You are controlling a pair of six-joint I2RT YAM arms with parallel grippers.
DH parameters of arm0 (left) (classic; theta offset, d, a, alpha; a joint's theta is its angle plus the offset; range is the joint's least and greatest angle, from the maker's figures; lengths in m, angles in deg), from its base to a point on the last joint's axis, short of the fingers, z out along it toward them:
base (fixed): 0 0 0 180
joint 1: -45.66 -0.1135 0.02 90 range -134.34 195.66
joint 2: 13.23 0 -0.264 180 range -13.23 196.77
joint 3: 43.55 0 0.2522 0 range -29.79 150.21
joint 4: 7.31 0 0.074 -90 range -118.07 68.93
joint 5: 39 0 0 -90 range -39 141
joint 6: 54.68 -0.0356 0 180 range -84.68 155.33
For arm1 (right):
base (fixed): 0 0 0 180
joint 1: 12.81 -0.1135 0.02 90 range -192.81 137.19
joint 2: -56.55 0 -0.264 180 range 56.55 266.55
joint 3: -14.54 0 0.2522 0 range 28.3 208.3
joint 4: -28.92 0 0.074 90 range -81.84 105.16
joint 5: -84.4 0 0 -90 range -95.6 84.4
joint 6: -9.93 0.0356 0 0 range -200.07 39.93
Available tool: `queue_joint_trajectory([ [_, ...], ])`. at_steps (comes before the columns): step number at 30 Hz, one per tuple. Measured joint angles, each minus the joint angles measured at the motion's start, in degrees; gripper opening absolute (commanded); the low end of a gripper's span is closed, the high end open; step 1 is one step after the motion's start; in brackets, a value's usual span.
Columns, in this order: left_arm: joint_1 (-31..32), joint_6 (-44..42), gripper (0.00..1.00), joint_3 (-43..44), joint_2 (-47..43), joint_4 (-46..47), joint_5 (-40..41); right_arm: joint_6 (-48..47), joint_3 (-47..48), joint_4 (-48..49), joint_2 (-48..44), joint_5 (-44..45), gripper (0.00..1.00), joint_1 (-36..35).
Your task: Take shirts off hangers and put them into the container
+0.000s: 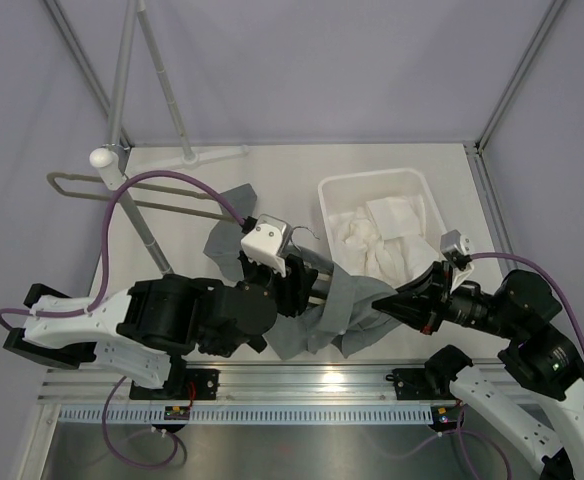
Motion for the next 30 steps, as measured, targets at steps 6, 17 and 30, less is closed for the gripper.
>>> queue_joint_trajectory([
  [6, -0.2, 0.0, 0.45, 0.0, -0.1, -0.3, 0.9, 0.1, 0.0, -1.8, -1.5, -2.3, 0.00, 0.0],
  [17, -0.3, 0.3, 0.26, 0.0, 0.2, -0.2, 0.5, 0.6, 0.5, -2.8, -3.3, -3.2, 0.00, 0.0],
  [30, -1.0, 0.4, 0.00, 0.0, 2.3, 1.4, -1.1, 1.1, 1.7, -3.1, -4.0, -3.1, 0.00, 0.0],
])
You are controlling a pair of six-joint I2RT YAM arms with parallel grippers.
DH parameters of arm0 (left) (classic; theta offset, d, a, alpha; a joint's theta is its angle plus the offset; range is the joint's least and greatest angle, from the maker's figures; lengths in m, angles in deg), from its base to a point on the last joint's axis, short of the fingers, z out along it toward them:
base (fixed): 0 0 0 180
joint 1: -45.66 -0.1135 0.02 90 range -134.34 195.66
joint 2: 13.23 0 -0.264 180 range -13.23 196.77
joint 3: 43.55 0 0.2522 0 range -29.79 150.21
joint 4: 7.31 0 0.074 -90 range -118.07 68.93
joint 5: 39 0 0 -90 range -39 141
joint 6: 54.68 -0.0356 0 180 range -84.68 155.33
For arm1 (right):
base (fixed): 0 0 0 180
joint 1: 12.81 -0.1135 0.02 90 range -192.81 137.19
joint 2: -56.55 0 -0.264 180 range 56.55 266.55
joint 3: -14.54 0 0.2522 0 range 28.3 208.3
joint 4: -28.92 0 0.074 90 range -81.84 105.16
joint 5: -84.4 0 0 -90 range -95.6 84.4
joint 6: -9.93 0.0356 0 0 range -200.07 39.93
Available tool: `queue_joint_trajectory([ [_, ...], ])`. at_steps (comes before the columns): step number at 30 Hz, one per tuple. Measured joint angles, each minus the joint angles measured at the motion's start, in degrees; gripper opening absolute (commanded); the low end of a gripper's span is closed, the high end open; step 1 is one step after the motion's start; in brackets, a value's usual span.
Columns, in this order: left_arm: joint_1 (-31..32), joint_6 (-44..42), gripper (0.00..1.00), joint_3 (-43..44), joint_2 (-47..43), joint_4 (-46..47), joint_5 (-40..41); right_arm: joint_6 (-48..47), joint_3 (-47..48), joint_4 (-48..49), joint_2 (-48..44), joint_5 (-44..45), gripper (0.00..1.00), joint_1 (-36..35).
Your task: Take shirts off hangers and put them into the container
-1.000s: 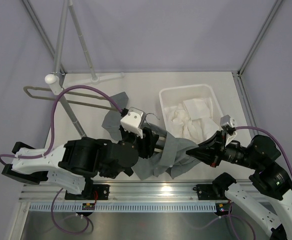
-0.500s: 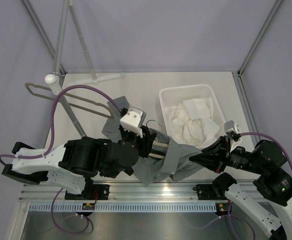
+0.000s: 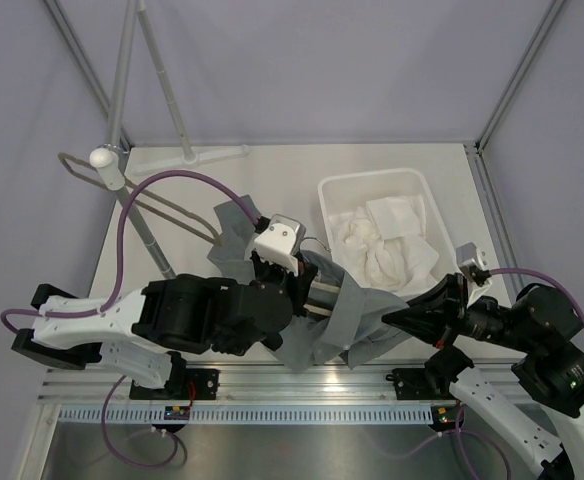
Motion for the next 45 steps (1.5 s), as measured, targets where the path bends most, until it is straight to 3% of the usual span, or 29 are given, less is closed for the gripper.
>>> queue_joint_trajectory([
  [1, 0.0, 0.2, 0.00, 0.3, 0.1, 0.0, 0.0, 0.0, 0.1, -0.1, 0.0, 0.1, 0.01, 0.0],
  [4, -0.1, 0.2, 0.00, 2.9, 1.4, -1.8, 0.1, 0.0, 0.3, -0.2, 0.0, 0.4, 0.48, 0.0],
  [5, -0.1, 0.0, 0.00, 4.1, 2.2, -2.4, 0.1, 0.1, 0.4, -0.2, 0.0, 0.5, 0.54, 0.0],
  [10, -0.1, -1.2, 0.00, 11.4, 6.7, -7.6, 1.0, -0.8, 1.0, -1.1, -0.2, 1.3, 0.66, 0.0],
  [17, -0.1, -3.1, 0.00, 14.6, 7.9, -11.0, 2.7, -0.8, 1.0, -4.5, -3.8, 2.0, 0.67, 0.0],
  [21, -0.1, -4.1, 0.00, 14.7, 7.6, -11.5, 3.3, -0.7, 1.0, -6.7, -6.0, 3.2, 0.65, 0.0],
  [24, -0.1, -4.5, 0.00, 14.7, 7.2, -11.5, 3.6, -0.5, 1.0, -7.8, -6.9, 3.5, 0.59, 0.0],
  [27, -0.1, -5.1, 0.00, 14.7, 6.7, -11.5, 3.7, 0.0, 0.7, -8.2, -6.9, 3.9, 0.38, 0.0],
  [29, -0.1, -5.6, 0.00, 14.7, 6.2, -11.5, 3.8, 0.5, 0.3, -8.1, -6.9, 3.9, 0.14, 0.0],
  [31, -0.1, -6.0, 0.00, 14.7, 5.8, -11.5, 3.8, 1.1, -0.1, -8.0, -6.8, 4.2, 0.00, 0.0],
  [39, -0.1, -6.1, 0.00, 13.0, 3.5, -11.4, 4.4, 2.9, 0.2, -7.0, -6.3, 7.0, 0.00, 0.0],
  [45, -0.1, -4.0, 0.00, 9.4, -1.0, -11.2, 6.2, 4.6, 6.0, -8.3, -9.6, 18.5, 0.00, 0.0],
])
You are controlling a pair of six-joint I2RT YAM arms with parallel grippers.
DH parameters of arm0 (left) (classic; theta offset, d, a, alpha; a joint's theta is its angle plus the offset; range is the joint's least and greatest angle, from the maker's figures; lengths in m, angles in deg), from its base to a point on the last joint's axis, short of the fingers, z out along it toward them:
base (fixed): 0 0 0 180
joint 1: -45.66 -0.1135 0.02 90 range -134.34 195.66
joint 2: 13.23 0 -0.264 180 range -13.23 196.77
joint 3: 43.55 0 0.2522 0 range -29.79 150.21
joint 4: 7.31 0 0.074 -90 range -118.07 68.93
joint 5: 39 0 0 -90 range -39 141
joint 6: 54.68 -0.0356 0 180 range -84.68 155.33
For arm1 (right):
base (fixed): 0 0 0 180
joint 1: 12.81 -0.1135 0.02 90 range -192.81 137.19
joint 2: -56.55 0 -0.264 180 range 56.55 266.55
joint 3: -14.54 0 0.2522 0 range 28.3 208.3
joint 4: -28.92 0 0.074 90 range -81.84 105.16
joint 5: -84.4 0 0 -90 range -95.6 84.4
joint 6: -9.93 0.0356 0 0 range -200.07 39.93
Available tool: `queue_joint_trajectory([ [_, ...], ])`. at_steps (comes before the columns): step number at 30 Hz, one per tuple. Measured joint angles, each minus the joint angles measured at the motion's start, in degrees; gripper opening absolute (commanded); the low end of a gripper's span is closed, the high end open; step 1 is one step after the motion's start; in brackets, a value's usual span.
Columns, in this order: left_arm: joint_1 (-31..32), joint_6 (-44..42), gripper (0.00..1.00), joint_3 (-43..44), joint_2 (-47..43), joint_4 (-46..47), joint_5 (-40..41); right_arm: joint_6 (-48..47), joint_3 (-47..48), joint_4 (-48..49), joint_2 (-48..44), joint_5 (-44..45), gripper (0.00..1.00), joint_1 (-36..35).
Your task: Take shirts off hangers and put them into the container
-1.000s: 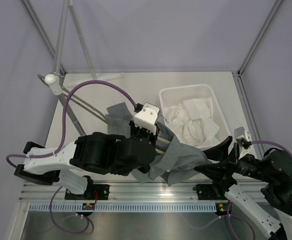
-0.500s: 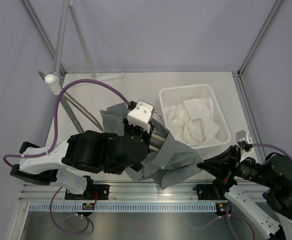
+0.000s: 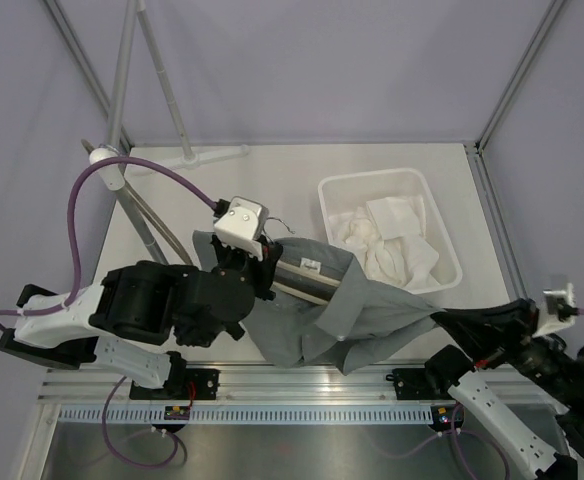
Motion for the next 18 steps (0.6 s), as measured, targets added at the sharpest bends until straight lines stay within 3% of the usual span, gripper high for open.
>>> queue_joint_trajectory([
  [5, 0.4, 0.5, 0.00, -5.0, -6.2, 5.5, 0.9, 3.6, 2.7, -1.4, -9.4, 13.5, 0.00, -0.1],
  [10, 1.1, -4.0, 0.00, -13.0, -11.2, 19.5, 0.3, 6.5, 4.4, -6.4, -10.0, 20.6, 0.00, 0.0],
  [14, 1.0, -9.8, 0.00, -15.5, -12.2, 25.6, 0.9, 6.5, 8.3, -11.1, -4.5, 19.5, 0.00, 0.0],
  [18, 0.2, -13.0, 0.00, -12.2, -10.4, 25.5, 3.9, 5.7, 9.8, -10.4, 6.6, 15.5, 0.00, 0.1],
])
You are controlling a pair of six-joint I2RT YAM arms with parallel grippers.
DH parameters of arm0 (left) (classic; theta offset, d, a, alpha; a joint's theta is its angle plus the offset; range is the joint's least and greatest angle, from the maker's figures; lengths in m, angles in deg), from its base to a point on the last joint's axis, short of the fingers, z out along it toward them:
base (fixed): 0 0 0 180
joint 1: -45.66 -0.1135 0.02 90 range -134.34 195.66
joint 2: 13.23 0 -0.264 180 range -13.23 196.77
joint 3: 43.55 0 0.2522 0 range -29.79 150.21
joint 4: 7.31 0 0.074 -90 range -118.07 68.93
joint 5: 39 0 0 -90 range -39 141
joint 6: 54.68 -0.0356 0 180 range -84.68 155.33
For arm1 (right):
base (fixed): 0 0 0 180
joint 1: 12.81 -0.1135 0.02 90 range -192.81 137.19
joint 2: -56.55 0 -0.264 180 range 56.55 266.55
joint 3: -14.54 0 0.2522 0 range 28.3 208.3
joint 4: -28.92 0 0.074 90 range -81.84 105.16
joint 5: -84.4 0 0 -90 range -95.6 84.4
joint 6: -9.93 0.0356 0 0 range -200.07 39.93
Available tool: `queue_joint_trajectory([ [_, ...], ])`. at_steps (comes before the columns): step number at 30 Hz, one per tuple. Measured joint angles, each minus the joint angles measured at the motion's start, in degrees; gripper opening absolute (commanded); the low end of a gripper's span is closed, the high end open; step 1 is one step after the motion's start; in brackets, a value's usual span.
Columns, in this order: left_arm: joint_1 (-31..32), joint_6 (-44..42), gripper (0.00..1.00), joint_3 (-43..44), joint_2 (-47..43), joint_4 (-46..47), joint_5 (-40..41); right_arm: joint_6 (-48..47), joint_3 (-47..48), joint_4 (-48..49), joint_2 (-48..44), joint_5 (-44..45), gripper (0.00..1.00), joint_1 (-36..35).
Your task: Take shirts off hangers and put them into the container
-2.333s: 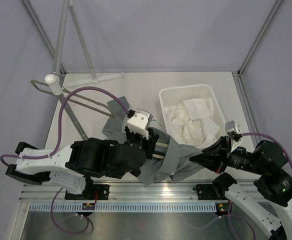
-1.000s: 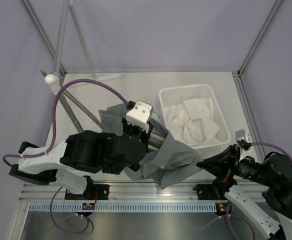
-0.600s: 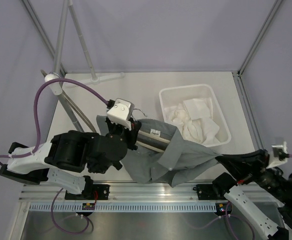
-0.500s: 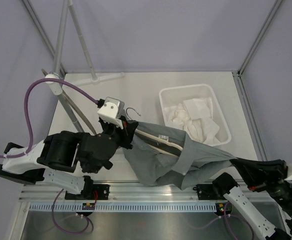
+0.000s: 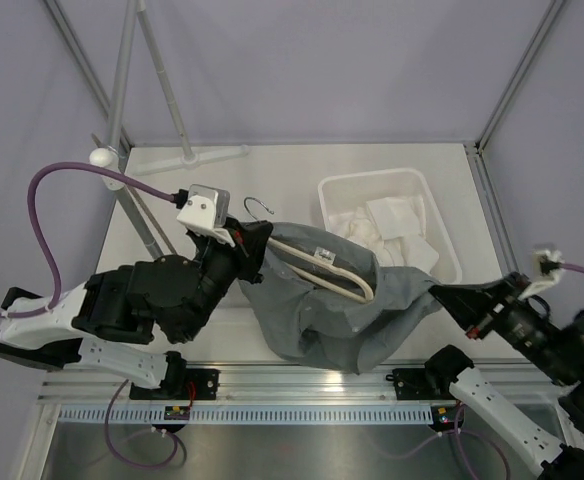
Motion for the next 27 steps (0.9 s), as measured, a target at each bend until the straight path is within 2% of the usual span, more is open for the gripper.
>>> queue_joint_trajectory([
  [6, -0.4, -1.7, 0.00, 6.1, 6.4, -1.6, 0.7, -1.2, -5.2, -0.1, 14.2, -4.9, 0.00, 0.1],
  [7, -0.4, -1.7, 0.00, 6.7, 7.6, -2.3, 0.7, -1.7, -5.2, -0.4, 16.7, -5.1, 0.11, 0.1],
  [10, -0.4, -1.7, 0.00, 7.8, 10.6, -3.9, 0.6, -2.3, -5.2, -0.7, 20.6, -4.9, 0.54, 0.1],
  [12, -0.4, -1.6, 0.00, 8.5, 12.1, -5.3, 0.6, -3.4, -5.0, -1.1, 21.2, -3.3, 0.64, 0.1],
  [13, -0.4, -1.5, 0.00, 8.8, 12.7, -6.0, 0.6, -3.7, -4.4, -1.9, 20.9, -2.2, 0.73, 0.1],
  [16, -0.4, -0.9, 0.00, 9.8, 13.6, -8.1, 0.7, -5.2, 0.4, -3.6, 20.2, -0.9, 0.74, 0.1],
  [20, -0.4, 0.6, 0.00, 11.0, 13.9, -10.9, 0.9, -8.2, 11.1, -4.5, 20.4, -2.3, 0.63, 0.1],
  [22, -0.4, 1.2, 0.00, 11.2, 14.0, -12.2, 0.9, -9.9, 16.4, -5.2, 21.2, -5.3, 0.60, 0.1],
  [24, -0.5, 1.6, 0.00, 11.3, 14.2, -13.0, 0.8, -11.5, 19.9, -6.1, 22.3, -10.2, 0.61, 0.1],
  [27, -0.5, 1.9, 0.00, 11.6, 14.9, -13.8, 0.7, -13.9, 21.7, -7.0, 24.3, -18.0, 0.60, 0.1],
])
